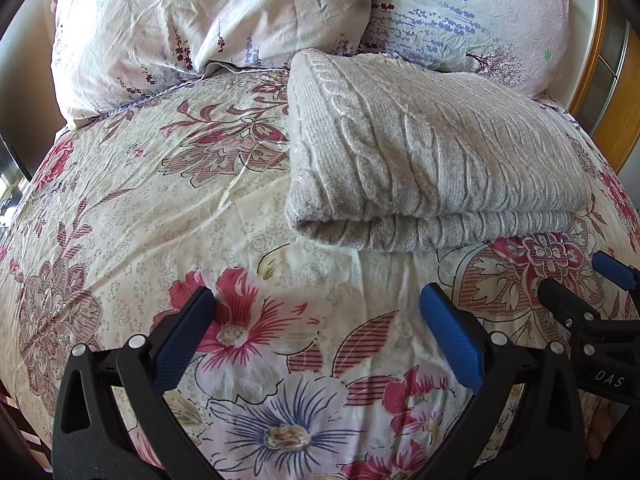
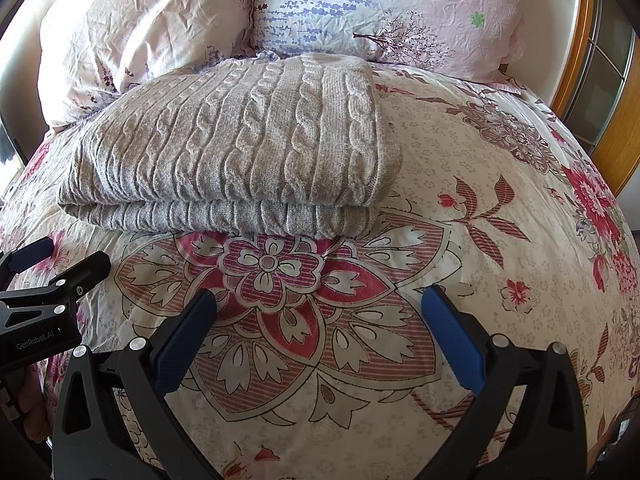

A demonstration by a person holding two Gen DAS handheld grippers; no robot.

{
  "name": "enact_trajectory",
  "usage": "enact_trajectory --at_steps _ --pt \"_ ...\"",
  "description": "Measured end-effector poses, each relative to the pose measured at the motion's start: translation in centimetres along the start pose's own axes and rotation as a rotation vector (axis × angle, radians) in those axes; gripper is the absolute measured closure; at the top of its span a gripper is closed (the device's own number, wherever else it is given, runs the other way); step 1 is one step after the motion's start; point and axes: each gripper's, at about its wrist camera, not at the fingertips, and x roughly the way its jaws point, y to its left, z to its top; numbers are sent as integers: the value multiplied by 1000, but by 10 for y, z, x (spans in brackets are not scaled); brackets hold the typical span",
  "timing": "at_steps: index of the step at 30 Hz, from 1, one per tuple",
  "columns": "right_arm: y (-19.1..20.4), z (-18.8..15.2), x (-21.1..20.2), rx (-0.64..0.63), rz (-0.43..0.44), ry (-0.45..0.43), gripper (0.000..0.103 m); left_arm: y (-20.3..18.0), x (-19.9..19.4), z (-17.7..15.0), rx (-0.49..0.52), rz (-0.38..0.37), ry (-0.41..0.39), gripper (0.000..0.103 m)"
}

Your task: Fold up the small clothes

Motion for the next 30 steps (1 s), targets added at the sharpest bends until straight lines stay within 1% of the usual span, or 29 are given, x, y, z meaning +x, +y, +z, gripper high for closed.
enact_trajectory --at_steps 30 --pt "0 0 0 2 -1 -1 1 0 1 2 3 -4 17 2"
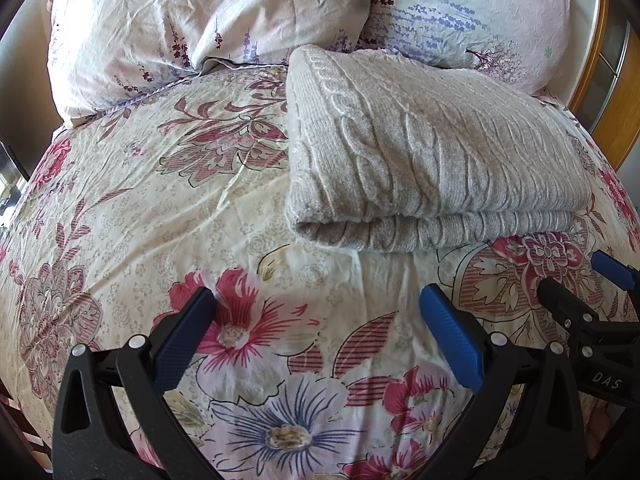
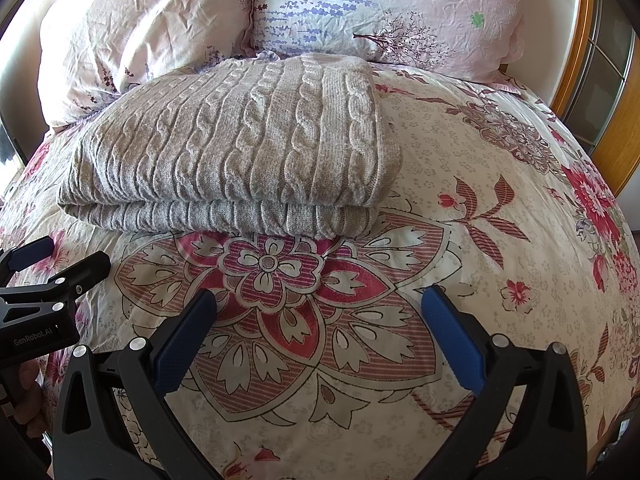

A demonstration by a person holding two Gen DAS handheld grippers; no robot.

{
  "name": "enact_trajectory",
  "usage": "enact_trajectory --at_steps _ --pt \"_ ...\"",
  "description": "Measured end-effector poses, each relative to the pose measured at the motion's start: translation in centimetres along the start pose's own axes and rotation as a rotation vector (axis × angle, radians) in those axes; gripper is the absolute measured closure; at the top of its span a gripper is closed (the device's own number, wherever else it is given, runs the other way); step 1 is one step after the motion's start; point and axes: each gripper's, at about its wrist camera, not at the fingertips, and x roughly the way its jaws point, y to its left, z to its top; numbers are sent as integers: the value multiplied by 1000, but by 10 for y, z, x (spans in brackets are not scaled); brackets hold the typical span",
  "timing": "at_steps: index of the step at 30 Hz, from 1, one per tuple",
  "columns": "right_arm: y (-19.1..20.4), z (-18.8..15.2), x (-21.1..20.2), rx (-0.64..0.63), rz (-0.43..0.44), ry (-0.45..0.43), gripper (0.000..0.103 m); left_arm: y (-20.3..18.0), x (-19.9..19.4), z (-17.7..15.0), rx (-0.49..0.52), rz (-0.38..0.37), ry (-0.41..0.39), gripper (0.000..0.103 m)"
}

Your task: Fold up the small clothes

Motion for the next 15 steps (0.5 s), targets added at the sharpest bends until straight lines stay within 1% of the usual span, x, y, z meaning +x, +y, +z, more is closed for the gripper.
enact_trajectory --at_steps 15 --pt "0 0 0 1 -1 0 1 0 0 -1 4 -2 -9 2"
